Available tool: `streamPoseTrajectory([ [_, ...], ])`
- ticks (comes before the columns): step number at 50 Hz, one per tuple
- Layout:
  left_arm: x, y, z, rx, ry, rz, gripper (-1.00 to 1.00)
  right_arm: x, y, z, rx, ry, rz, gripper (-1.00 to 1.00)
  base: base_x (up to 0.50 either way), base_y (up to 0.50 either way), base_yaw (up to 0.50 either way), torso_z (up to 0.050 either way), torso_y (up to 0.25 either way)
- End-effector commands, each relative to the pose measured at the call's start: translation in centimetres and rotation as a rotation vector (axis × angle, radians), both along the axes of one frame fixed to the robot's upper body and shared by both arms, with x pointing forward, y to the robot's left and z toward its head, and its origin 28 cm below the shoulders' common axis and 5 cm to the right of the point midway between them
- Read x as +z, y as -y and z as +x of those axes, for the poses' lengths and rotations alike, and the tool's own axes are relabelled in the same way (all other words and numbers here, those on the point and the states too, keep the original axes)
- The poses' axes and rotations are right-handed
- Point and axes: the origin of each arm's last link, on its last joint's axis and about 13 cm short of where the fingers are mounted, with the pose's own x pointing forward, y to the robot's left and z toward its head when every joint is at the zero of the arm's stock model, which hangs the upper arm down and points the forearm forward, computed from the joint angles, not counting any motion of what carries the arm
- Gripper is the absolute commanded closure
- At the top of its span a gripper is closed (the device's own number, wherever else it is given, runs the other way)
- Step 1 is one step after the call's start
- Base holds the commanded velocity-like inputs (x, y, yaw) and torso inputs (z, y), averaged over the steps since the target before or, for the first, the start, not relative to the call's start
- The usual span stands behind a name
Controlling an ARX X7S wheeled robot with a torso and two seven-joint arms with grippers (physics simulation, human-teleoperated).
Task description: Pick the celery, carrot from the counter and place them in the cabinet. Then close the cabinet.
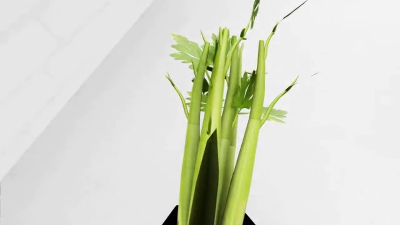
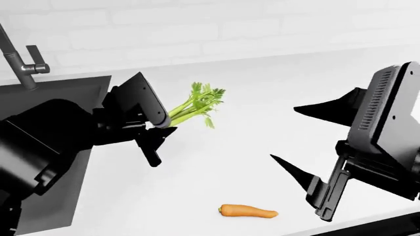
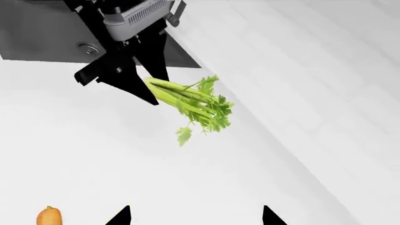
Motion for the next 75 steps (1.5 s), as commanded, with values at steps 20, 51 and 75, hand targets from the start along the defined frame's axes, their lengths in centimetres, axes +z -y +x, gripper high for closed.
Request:
streamPoseTrajectory([
  [20,-0.1,-0.3,-0.1,0.026,0.000,0.007,1.00,0.6,0.5,0.7,0.306,-0.222,-0.061,-1.00,0.00,0.00,0.00,0.000,0.000],
  [51,-0.1,-0.1,0.2,0.025,-0.003,0.021,1.00,-3.3,-0.8,2.3,0.339,-0.338,-0.061,-1.00,0.00,0.00,0.00,0.000,0.000],
  [75,-0.4,-0.3,0.1,0.032,-0.012,0.020,1.00,-5.5,-1.4,3.1,0.332,-0.434,-0.069,-1.00,0.00,0.00,0.00,0.000,0.001],
])
